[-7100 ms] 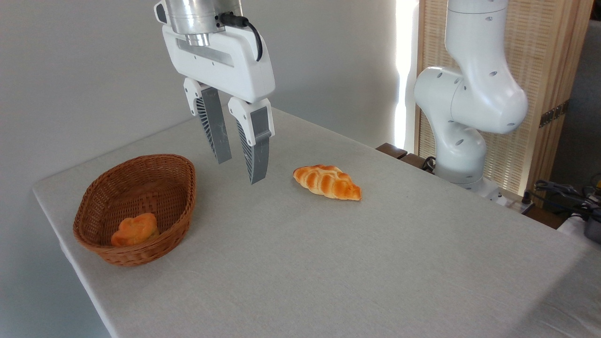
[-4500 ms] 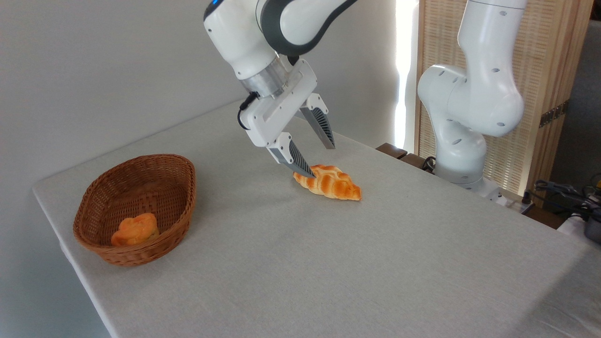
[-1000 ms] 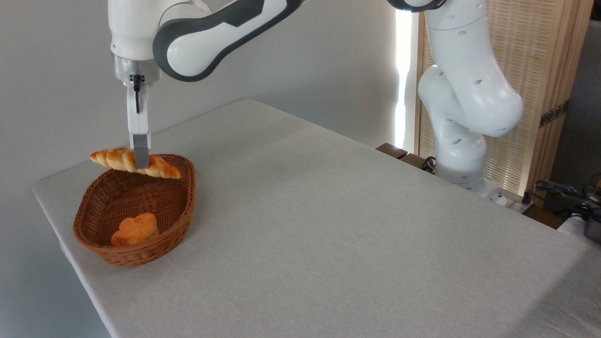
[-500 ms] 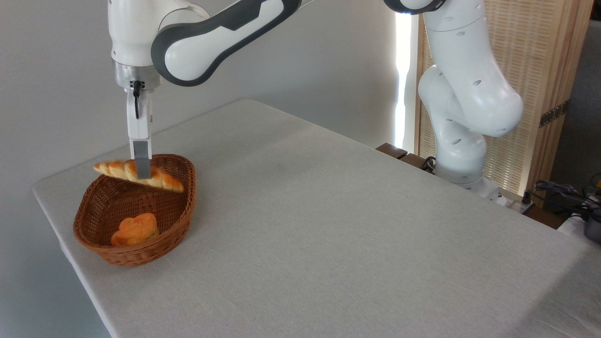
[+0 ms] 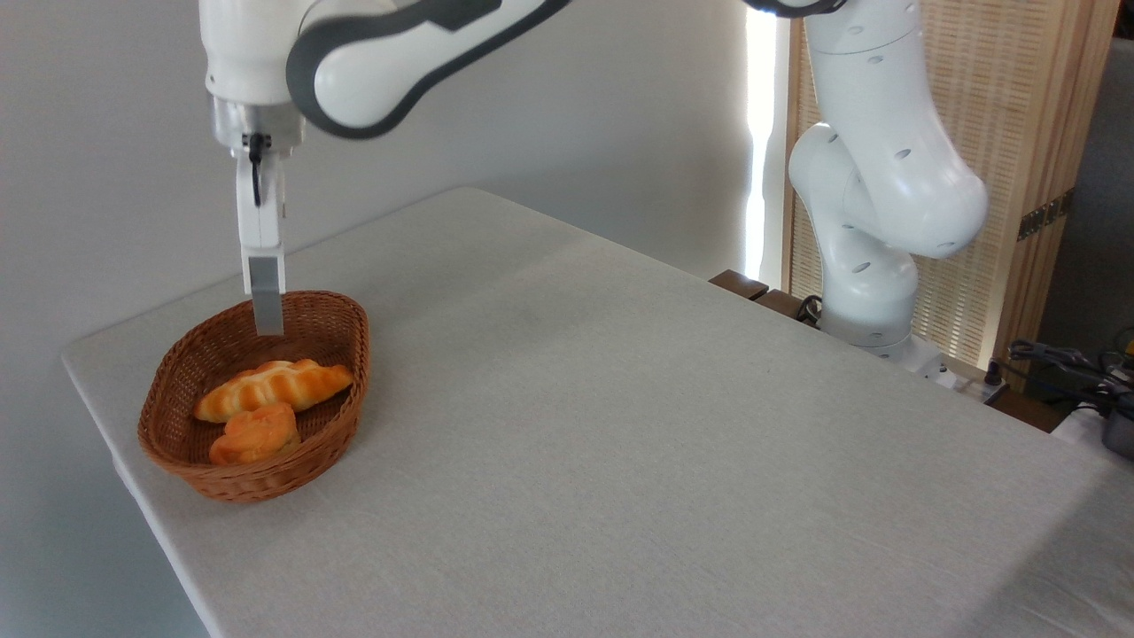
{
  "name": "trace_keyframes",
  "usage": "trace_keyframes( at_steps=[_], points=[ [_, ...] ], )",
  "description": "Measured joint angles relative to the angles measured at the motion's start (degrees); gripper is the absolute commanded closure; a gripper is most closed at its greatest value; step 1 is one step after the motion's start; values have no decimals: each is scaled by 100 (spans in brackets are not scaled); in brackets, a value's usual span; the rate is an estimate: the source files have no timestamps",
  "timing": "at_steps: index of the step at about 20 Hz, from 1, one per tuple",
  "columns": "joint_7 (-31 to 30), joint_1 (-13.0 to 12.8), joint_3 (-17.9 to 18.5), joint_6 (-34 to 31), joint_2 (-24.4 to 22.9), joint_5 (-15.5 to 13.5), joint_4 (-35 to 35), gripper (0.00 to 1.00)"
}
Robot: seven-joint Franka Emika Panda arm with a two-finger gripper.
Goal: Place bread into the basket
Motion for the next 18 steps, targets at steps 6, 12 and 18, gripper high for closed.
trace_keyframes(
  at_steps=[6,12,18],
  points=[
    [22,261,791,-1987,-949,5,264,0],
    [120,499,1607,-3013,-1484,6,283,0],
    [123,501,1722,-3100,-1461,-9,269,0]
  ],
)
